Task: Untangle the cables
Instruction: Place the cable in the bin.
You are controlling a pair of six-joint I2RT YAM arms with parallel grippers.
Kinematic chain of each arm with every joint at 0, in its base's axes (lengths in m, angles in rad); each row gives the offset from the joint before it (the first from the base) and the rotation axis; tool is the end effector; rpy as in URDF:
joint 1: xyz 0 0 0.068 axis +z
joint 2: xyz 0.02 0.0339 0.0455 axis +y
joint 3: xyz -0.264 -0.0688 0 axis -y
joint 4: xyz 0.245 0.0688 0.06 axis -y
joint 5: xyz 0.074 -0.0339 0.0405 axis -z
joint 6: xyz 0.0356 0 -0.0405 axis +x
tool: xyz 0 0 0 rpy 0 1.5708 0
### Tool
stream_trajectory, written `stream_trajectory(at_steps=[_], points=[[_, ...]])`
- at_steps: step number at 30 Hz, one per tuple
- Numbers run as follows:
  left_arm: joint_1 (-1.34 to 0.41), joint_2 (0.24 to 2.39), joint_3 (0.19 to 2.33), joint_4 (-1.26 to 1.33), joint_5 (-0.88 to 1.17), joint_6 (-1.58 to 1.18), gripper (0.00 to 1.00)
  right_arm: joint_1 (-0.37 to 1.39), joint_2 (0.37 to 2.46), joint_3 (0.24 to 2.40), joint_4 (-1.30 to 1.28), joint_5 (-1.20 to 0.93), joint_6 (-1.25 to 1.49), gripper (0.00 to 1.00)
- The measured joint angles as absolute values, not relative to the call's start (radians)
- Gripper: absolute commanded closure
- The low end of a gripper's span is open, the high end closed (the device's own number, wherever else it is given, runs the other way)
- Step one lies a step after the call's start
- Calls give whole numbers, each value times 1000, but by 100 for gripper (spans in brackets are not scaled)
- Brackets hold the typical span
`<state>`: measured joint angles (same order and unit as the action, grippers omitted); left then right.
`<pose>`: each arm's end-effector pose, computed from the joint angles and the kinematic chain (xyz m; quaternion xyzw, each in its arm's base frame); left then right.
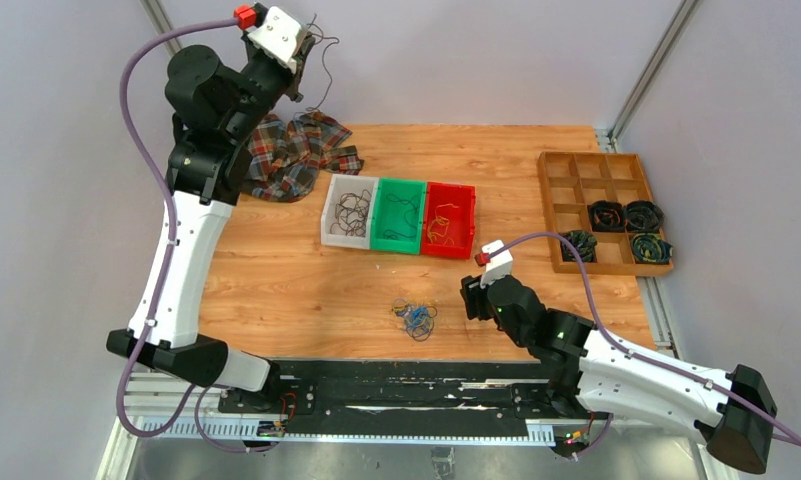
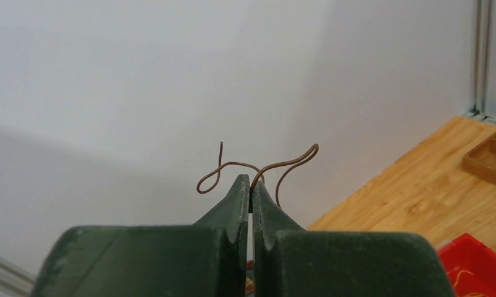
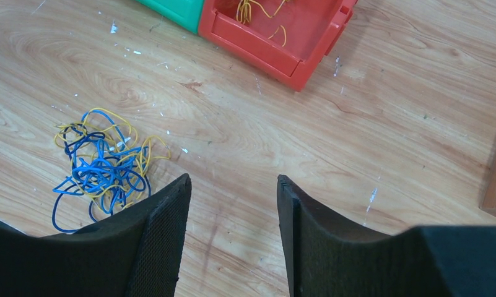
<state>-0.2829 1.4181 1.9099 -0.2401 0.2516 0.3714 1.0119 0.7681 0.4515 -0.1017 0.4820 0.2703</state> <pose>0.2592 -0.0846 0.5700 0.2892 0.5438 -0.0421 0.7867 0.1084 0.1422 0.2348 -0.1739 0.8061 0.1561 0.5438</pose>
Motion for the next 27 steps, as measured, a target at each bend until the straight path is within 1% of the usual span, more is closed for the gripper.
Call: stream_trajectory(at_steps=[4, 16, 20, 27], points=[[-283, 1407, 1860, -237, 258, 355, 99, 1012, 771, 451, -102, 481, 270, 47], [-283, 1396, 1525, -246, 217, 437, 99, 1012, 762, 457, -117, 481, 269, 47], [-283, 1396, 1478, -250, 198, 472, 99, 1012, 740, 459, -134, 483, 269, 47], [-283, 1396, 1472, -250, 197, 472, 99, 1012, 724, 459, -148, 491, 269, 48]])
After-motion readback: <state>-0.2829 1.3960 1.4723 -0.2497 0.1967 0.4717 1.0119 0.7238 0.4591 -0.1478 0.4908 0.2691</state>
